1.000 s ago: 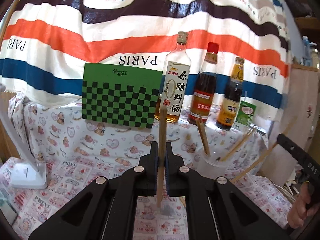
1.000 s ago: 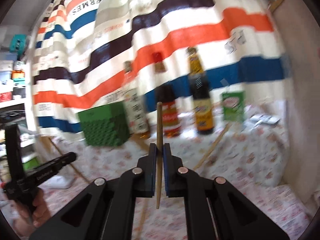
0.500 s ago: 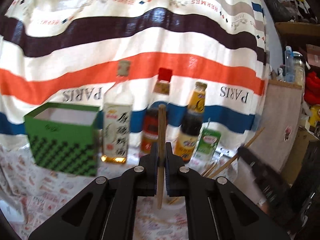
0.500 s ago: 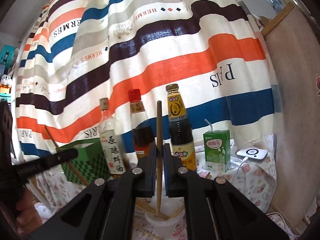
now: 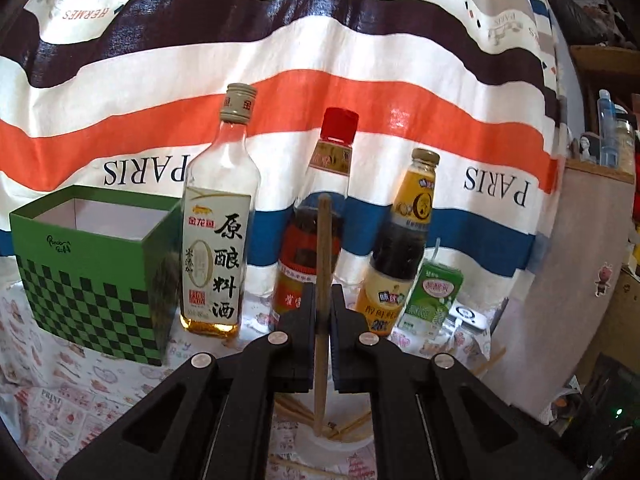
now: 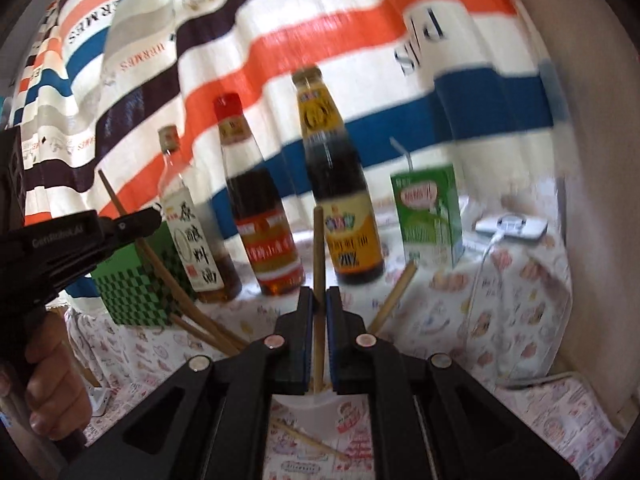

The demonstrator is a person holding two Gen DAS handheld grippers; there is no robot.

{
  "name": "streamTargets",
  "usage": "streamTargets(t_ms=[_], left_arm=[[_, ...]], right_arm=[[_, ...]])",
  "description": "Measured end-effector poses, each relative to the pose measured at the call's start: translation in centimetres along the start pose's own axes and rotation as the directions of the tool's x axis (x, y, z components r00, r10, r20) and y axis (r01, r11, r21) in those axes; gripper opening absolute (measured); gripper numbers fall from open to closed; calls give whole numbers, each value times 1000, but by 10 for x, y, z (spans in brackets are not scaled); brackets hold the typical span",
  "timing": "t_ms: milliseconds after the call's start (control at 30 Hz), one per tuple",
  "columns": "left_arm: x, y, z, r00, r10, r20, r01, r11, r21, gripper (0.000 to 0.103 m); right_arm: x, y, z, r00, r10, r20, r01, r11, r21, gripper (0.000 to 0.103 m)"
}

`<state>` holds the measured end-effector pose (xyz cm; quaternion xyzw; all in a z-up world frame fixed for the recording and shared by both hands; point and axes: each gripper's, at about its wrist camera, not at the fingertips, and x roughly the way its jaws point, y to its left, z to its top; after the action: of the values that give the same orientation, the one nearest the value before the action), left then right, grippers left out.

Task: Organize utensils
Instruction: 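Lower both held chopsticks into the clear cup and open both tools, then move both open tools back over the remaining loose chopsticks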

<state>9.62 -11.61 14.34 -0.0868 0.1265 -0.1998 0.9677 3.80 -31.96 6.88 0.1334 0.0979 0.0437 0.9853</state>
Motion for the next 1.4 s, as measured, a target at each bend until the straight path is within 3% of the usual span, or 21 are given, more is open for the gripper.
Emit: streamTargets(t_ms=[200,367,500,600,700,800,867,1000,1067,1133,1167,1200,1267,1333,1400], left_arm=[[9,-1,5,1000,-13,13,14,999,-33,5],[15,-6,2,999,18,31,-19,1000,15,5],[19,4,2,998,35,49,-32,998,-61,5],[25,10,6,999,-22,30,25,994,-111,5],[28,6,1,998,33,49,-30,997,-68,5],[35,9,-11,1000,-16,17,17,996,-92,5],[40,8,-21,1000,-3,-4,3,997,-82,5],[56,4,-41,994,-38,-107,35,999,-33,5],[62,1,-49,990,1,-139,-1,1000,-2,5],[65,2,-53,987,14,-159,-16,1000,-10,5],[66,2,-52,987,10,-160,-12,1000,-14,6],[65,2,-51,987,12,-159,-14,1000,-13,9],[60,3,-47,990,25,-142,-26,1000,-6,41],[45,5,-41,996,58,-75,-59,998,-2,59],[28,10,-36,995,98,-23,-98,995,8,63]], right_arm=[[4,-2,-5,999,3,-34,-2,1000,10,6],[9,-2,-6,998,-6,-62,6,1000,7,6],[14,-5,-9,996,-2,-90,5,1000,26,6],[12,-8,-8,996,3,-88,0,999,38,6],[13,-10,-7,995,11,-101,-6,999,49,6],[19,-9,-10,992,2,-130,2,999,33,6],[22,-8,-12,988,-1,-151,6,999,32,6],[27,-12,-13,982,14,-190,-2,998,59,7],[31,-14,-14,977,23,-214,-8,998,70,12],[34,-16,-15,970,39,-239,-20,996,82,47],[34,-16,-16,968,41,-246,-20,996,88,52],[35,-17,-16,966,40,-255,-16,996,92,53],[39,-16,-17,957,59,-285,-32,995,97,58],[41,-16,-18,949,71,-308,-39,993,110,66],[41,-15,-19,947,67,-314,-33,993,110,70]])
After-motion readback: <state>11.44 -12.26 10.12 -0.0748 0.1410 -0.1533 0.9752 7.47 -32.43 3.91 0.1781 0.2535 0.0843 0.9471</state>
